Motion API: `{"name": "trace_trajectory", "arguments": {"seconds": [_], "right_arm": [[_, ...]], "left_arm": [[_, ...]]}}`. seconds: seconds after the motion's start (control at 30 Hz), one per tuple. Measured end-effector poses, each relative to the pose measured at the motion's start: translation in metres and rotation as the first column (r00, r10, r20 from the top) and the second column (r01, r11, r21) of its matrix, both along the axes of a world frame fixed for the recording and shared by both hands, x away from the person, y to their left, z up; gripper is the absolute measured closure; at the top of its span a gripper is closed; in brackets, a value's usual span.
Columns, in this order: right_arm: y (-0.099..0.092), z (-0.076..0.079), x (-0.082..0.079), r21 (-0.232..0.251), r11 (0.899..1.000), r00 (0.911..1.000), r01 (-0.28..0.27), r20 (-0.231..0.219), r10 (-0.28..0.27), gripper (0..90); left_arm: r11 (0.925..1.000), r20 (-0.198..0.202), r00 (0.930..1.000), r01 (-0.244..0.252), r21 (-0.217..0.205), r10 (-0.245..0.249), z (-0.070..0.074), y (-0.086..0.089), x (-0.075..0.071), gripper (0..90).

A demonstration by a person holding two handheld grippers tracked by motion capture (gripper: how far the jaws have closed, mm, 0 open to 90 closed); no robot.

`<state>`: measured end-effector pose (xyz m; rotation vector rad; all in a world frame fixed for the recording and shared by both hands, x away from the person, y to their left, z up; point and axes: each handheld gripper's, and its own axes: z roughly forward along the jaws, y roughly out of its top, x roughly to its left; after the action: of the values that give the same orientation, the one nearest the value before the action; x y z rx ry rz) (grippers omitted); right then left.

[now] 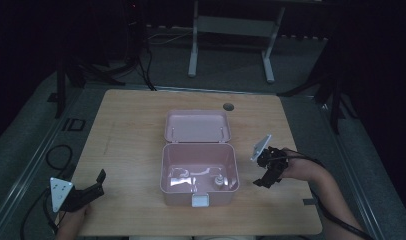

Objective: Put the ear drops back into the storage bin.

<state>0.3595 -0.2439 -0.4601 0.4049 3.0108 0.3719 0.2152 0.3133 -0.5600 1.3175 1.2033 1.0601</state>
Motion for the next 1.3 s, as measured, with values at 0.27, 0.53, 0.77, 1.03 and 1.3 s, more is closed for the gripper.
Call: {"name": "trace_trajectory", "arguments": {"seconds": [0.27, 0.53, 0.77, 1.03, 1.3], "right_arm": [[-0.031, -0.019, -0.006, 0.108, 0.988, 0.9922, 0.113, 0.041, -0.118, 15.7], [-0.051, -0.035, -0.008, 0.193, 0.956, 0.9633, 0.222, 0.107, -0.246, 15.6], [-0.064, -0.045, -0.010, 0.320, 0.887, 0.9048, 0.334, 0.154, -0.397, 15.2], [-0.071, -0.067, -0.018, 0.433, 0.798, 0.8227, 0.418, 0.192, -0.535, 13.7], [-0.080, -0.080, -0.025, 0.525, 0.699, 0.7089, 0.485, 0.232, -0.666, 13.5]], "left_arm": [[1.0000, 0.000, 1.0000, -0.001, 0.001, 0.001, 0.000, 0.000, 0.000, 0.4], [1.0000, -0.002, 1.0000, 0.000, 0.001, 0.000, 0.000, -0.001, 0.000, 0.4], [1.0000, 0.000, 1.0000, -0.001, 0.000, 0.001, 0.000, -0.001, 0.000, 0.4], [1.0000, -0.002, 1.0000, -0.001, -0.001, 0.001, 0.000, 0.000, 0.000, 0.4], [1.0000, -0.001, 1.0000, -0.003, 0.001, 0.003, 0.000, -0.001, 0.000, 0.4]]}}
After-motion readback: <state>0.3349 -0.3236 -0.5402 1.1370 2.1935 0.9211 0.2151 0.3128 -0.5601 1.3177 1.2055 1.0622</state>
